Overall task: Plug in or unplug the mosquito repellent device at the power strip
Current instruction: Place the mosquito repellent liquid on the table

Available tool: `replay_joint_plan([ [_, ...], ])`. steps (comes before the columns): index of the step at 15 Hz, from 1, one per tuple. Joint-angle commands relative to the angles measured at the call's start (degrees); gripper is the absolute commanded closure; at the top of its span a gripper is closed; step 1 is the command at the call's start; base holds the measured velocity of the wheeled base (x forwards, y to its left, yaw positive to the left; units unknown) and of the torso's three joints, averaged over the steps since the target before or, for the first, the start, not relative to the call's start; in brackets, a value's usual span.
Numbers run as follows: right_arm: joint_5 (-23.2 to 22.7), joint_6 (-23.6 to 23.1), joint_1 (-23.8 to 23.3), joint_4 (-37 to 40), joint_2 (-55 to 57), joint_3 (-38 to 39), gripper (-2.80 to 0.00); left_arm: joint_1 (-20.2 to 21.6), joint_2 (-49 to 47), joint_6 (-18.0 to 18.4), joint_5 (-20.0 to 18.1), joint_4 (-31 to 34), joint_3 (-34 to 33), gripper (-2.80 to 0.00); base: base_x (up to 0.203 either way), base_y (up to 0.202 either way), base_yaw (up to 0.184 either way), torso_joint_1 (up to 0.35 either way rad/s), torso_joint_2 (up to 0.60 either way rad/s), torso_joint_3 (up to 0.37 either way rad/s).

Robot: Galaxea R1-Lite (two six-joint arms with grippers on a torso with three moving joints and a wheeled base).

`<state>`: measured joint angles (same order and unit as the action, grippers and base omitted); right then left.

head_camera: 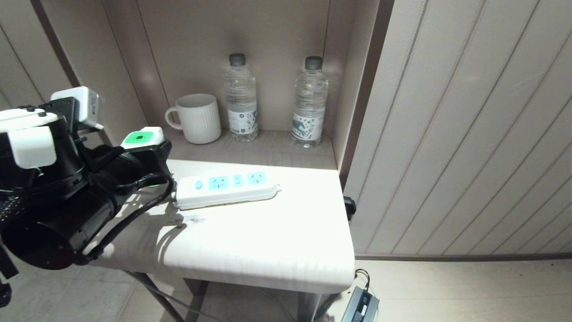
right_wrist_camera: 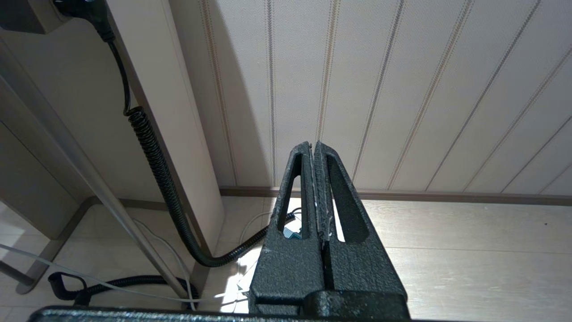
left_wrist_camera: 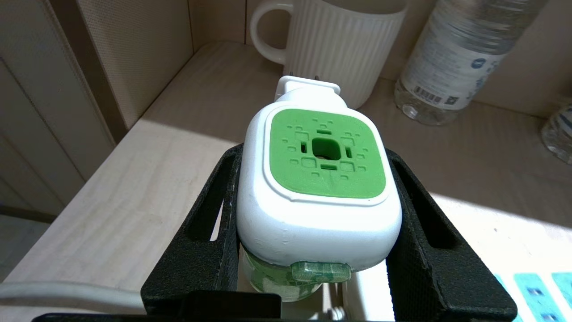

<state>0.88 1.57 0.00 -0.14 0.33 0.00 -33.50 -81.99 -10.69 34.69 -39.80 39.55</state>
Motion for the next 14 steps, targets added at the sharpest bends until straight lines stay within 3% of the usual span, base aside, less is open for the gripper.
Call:
replay_joint_plan([
  [1,0.0,0.01,0.0,-0.04,0.11,0.0,0.0,0.98,-4.24,-0.2,0.16,-1.31,0.42,0.0,0.0,0.0,0.0,0.0,0.0,0.0],
  [4,0.0,0.01,0.0,-0.04,0.11,0.0,0.0,4.69,-7.77,-0.22,-0.05,-6.75,0.48,0.0,0.0,0.0,0.0,0.0,0.0,0.0],
  [12,0.0,0.01,0.0,-0.04,0.11,0.0,0.0,5.99,-9.59,-0.37,-1.3,-6.89,2.02,0.0,0.0,0.0,0.0,0.0,0.0,0.0],
  [13,0.0,0.01,0.0,-0.04,0.11,0.0,0.0,5.99,-9.59,-0.38,-1.21,-6.87,2.11,-2.8,0.0,0.0,0.0,0.0,0.0,0.0],
  [14,0.0,0.01,0.0,-0.04,0.11,0.0,0.0,5.99,-9.5,-0.38,-1.12,-6.87,2.11,-2.8,0.0,0.0,0.0,0.0,0.0,0.0],
])
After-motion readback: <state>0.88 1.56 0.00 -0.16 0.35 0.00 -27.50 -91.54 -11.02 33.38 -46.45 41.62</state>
